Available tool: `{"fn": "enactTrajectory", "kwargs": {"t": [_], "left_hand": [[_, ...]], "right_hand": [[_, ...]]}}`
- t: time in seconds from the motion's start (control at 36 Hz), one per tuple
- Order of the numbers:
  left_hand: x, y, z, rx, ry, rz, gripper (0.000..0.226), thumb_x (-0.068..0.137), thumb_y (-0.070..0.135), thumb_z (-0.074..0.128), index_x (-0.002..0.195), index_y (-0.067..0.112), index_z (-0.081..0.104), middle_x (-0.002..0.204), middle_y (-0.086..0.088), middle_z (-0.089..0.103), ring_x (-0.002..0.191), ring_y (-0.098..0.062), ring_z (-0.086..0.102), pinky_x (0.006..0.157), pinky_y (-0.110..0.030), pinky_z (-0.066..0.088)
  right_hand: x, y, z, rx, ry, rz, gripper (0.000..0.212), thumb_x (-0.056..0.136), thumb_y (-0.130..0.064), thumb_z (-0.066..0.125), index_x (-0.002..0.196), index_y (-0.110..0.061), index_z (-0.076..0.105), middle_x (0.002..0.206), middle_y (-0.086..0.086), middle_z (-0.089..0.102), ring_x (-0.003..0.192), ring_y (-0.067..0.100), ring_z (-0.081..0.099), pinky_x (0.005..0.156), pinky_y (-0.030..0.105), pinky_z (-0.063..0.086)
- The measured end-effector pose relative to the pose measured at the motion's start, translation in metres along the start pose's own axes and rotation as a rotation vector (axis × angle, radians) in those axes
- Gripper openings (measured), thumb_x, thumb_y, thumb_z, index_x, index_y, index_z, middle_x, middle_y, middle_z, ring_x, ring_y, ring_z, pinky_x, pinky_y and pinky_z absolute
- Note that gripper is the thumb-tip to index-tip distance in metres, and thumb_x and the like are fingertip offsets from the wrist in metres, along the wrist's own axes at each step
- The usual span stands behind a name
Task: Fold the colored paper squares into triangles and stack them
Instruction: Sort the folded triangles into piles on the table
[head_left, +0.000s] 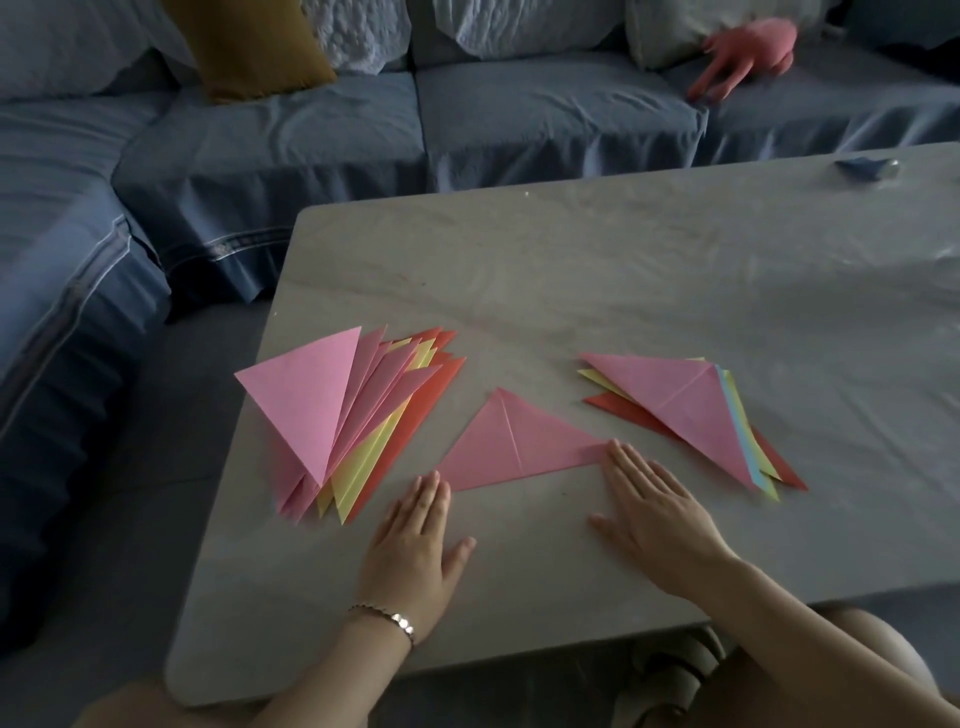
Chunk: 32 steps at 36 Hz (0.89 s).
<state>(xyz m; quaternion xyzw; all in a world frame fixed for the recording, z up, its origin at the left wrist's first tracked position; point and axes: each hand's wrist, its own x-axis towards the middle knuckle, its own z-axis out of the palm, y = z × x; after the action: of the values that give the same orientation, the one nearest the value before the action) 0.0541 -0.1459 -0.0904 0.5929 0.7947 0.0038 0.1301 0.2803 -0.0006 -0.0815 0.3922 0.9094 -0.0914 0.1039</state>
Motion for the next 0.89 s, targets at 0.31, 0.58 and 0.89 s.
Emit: {"fn": "enactTrajectory", "kwargs": {"t": [0.31, 0.58, 0.89], "left_hand": [[-0.001, -0.003, -0.030, -0.045, 0.359, -0.098, 0.047, 0.087, 0.041, 0.038, 0.103, 0.009, 0.067, 0.117, -0.010, 0.064, 0.111, -0.025, 0.059, 0.092, -0.041, 0.047], [0.032, -0.062, -0.056, -0.507, 0.497, -0.831, 0.056, 0.081, 0.025, 0.063, 0.129, 0.008, 0.041, 0.129, -0.022, 0.047, 0.118, -0.042, 0.042, 0.094, -0.051, 0.041], [0.040, -0.035, -0.066, -0.814, 0.728, -0.604, 0.032, 0.084, 0.001, 0.053, 0.116, 0.006, 0.055, 0.102, -0.011, 0.059, 0.085, -0.023, 0.052, 0.073, -0.022, 0.035]], "right_hand": [[0.031, -0.023, -0.041, 0.094, 0.162, 0.193, 0.073, 0.088, -0.065, 0.026, 0.137, -0.011, 0.035, 0.139, 0.007, 0.045, 0.135, 0.024, 0.029, 0.113, 0.032, 0.012], [0.077, -0.050, -0.050, 0.313, -0.025, 0.430, 0.096, 0.060, -0.061, 0.074, 0.133, -0.015, 0.033, 0.134, 0.013, 0.036, 0.124, 0.032, 0.032, 0.103, 0.038, 0.028], [0.051, -0.027, -0.025, 0.703, 0.205, 0.399, 0.024, 0.071, -0.020, 0.075, 0.071, -0.016, 0.052, 0.096, 0.010, 0.047, 0.065, 0.018, 0.044, 0.048, 0.020, 0.032]]}}
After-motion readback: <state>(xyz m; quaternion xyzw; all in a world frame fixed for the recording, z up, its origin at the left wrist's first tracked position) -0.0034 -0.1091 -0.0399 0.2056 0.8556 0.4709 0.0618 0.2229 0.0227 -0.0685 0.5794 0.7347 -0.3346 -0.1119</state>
